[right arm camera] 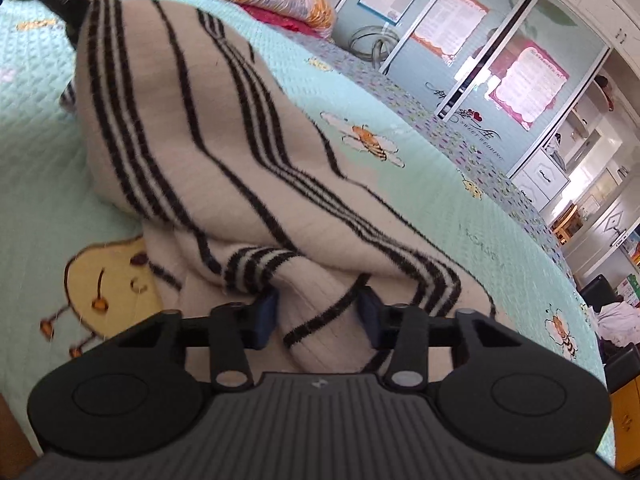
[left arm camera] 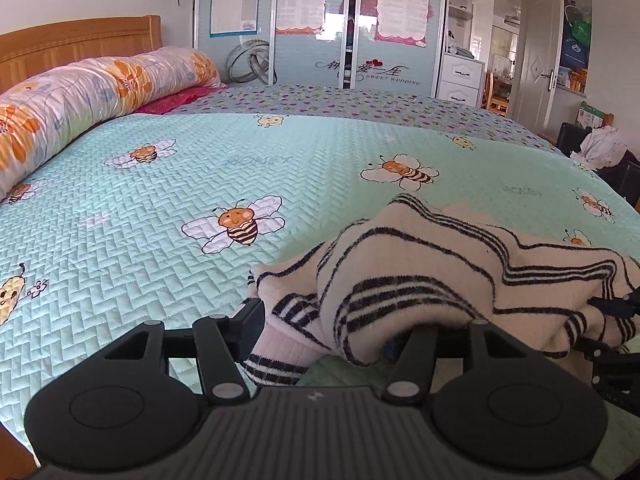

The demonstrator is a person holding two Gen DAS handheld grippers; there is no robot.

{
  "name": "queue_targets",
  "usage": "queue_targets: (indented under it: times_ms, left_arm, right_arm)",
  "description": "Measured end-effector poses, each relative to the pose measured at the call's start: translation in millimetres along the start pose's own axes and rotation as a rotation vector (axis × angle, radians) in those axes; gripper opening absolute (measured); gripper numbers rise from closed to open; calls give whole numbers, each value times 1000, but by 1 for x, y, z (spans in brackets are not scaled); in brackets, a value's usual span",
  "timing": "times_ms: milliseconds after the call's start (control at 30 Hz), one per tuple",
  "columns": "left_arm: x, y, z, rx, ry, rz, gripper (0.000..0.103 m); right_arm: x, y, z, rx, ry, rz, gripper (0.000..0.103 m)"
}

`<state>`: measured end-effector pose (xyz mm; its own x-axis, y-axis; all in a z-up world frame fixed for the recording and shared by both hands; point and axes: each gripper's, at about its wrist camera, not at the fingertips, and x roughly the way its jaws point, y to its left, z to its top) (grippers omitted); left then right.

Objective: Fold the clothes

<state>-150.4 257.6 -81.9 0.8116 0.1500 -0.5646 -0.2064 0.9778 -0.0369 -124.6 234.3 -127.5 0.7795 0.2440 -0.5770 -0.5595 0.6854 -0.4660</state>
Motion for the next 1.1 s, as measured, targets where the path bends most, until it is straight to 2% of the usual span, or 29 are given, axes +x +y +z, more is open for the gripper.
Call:
queue_targets:
  times_ms: [33,67,167,300,400,500,567,633,733,833,900,933,967,1000,1067,1100]
  left_arm:
    - [-1,0,1,-1,-2,-2,60]
    - [-2,0,1,-2,-6,-5,60]
    - [-8,0,2,13,-30,-7,60]
    - [-15,-2,0,43,-58,-20,68]
    - [-13,-8,-5,87,-54,-25,72]
    - [-6,-21,-12,154,-39,-25,72]
    - [1,-33,-18,227,-37,-20,72]
    - [9,-46,-25,320,-32,-13,72]
    - [23,-67,-36,468,-27,-9,72]
    - [32,-89,-43,622,-97,54,72]
    - [38,-97,-38,670,-159,102,71]
    - [41,-98,-32,669,-184,121,68]
    - [44,-100,-26,667,-208,140,50]
    - [45,-97,-14,617,-207,127,14]
    - [45,-88,13,486,-187,81,11]
    - [43,-83,26,426,-186,62,10]
  right_arm:
    - [1,-1,2,4,-10,4,22]
    - [-2,-4,4,22,-31,-2,15]
    - [-9,-16,11,80,-97,-19,11]
    - [-25,-70,28,332,-203,-70,10]
    - [-18,-119,24,600,-193,-56,10]
    - [0,-151,-5,853,-146,-56,10]
    - [10,-156,-30,987,-104,-41,10]
    - [14,-150,-47,1044,-79,-28,10]
    - [15,-139,-57,1051,-62,-16,10]
    - [14,-133,-57,1015,-55,-4,11]
    - [11,-131,-53,968,-50,-19,11]
    - [9,-130,-51,941,-43,-27,13]
    - [8,-128,-49,913,-37,-36,17]
    - [5,-126,-46,880,-32,-59,19]
    - [-2,-119,-41,812,-25,-96,35]
    - [-6,-115,-38,780,-27,-105,39]
